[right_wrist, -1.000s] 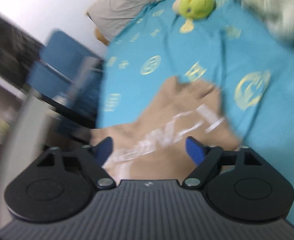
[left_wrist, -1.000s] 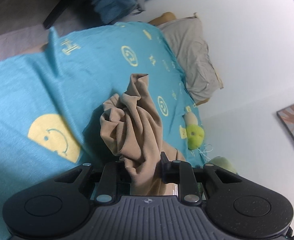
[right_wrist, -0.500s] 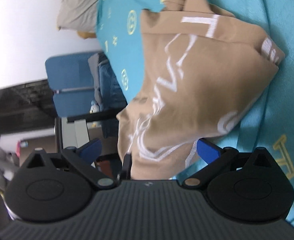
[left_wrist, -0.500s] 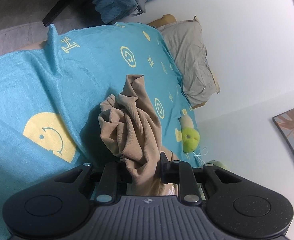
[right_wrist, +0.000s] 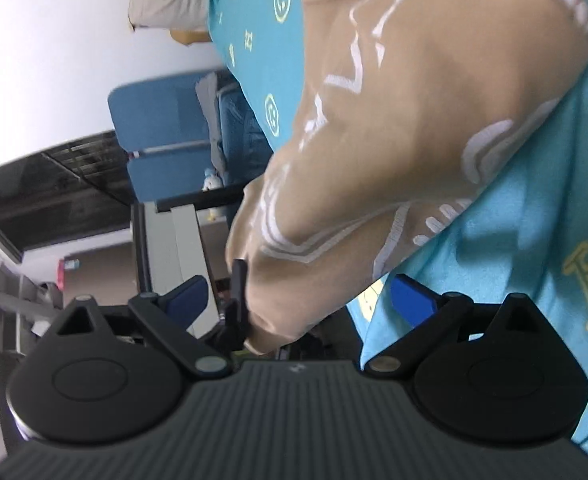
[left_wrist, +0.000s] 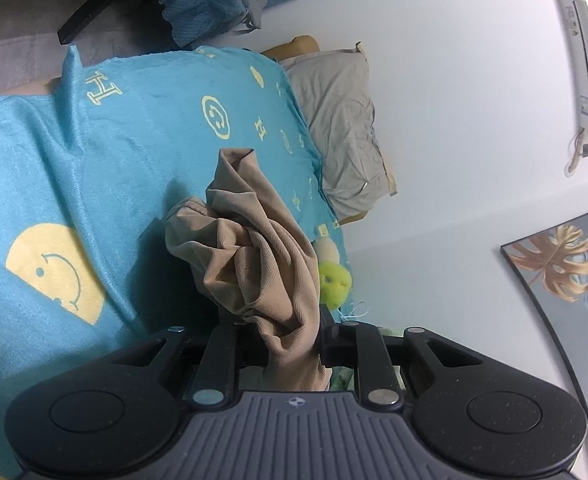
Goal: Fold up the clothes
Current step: 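Grasp the folded t-shirt with both grippers and lift it off the sheet, then carry the folded t-shirt onto the pale green blanket and release it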
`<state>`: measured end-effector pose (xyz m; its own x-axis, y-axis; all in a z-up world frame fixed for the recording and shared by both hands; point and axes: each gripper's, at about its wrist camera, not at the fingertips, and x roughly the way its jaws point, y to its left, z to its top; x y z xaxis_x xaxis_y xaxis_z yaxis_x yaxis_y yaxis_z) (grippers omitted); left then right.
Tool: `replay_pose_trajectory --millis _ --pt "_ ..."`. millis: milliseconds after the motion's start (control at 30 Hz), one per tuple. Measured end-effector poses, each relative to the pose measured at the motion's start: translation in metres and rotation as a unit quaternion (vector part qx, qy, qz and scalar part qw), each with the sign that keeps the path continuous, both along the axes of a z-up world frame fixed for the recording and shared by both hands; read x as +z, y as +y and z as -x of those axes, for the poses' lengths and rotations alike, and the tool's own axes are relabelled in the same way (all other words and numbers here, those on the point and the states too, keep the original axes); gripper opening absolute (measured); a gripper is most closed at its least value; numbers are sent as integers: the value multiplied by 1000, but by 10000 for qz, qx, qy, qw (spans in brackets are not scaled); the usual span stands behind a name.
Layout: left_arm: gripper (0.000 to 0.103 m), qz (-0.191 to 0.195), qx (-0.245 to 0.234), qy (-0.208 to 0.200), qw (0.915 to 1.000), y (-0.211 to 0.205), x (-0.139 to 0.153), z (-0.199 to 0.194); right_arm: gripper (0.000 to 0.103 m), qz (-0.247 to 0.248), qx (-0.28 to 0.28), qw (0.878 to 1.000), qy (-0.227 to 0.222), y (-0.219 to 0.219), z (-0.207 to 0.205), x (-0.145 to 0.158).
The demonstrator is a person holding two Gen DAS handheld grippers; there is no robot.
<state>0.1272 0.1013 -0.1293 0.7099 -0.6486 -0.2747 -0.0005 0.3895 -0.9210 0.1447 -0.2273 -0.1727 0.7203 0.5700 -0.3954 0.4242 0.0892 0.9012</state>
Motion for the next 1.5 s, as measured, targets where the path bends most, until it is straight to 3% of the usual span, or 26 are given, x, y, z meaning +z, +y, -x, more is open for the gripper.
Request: replay_pose_trajectory --millis 133,200,233,433,567,633,800,967,1100,1233,1300,1400,1500 --pt "21 24 50 12 10000 2 -1 1 99 132 -52 9998 146 0 -3 -4" --pt "21 54 86 35 9999 2 -1 1 88 223 -351 9989 227 -8 5 -4" --pt "21 71 102 47 9999 3 -2 0 77 273 -548 9978 269 -13 10 -3" --pt "21 95 132 34 9999 2 0 -1 59 896 -1281 9865 478 -32 26 4" --pt "20 -16 127 82 9999 0 3 -2 35 1155 -1212 9851 388 -35 25 8" --pt "20 25 127 101 9999 2 9 -1 30 1380 -1149 9834 249 -37 29 19" --pt "20 46 -73 56 9999 7 46 13 29 1675 -1191 9781 -331 -39 44 66" --pt "20 43 -387 -93 9992 -21 102 27 29 1673 -1362 9741 -676 -65 76 107" --pt "20 52 -785 -193 9967 -82 151 21 29 1698 -1602 9681 -915 -122 100 153" --pt "20 114 -1365 -453 9895 -187 200 3 29 2171 -1912 9499 -1188 -202 116 213" --pt "20 172 -1666 -638 9838 -242 224 -8 29 2512 -2127 9346 -1346 -248 125 245" --pt "20 600 -2135 -701 9726 -331 248 -24 29 2978 -2521 9078 -1537 -313 144 288" --pt "20 841 -2556 -819 9596 -415 263 -33 29 3475 -2923 8745 -1705 -359 167 319"
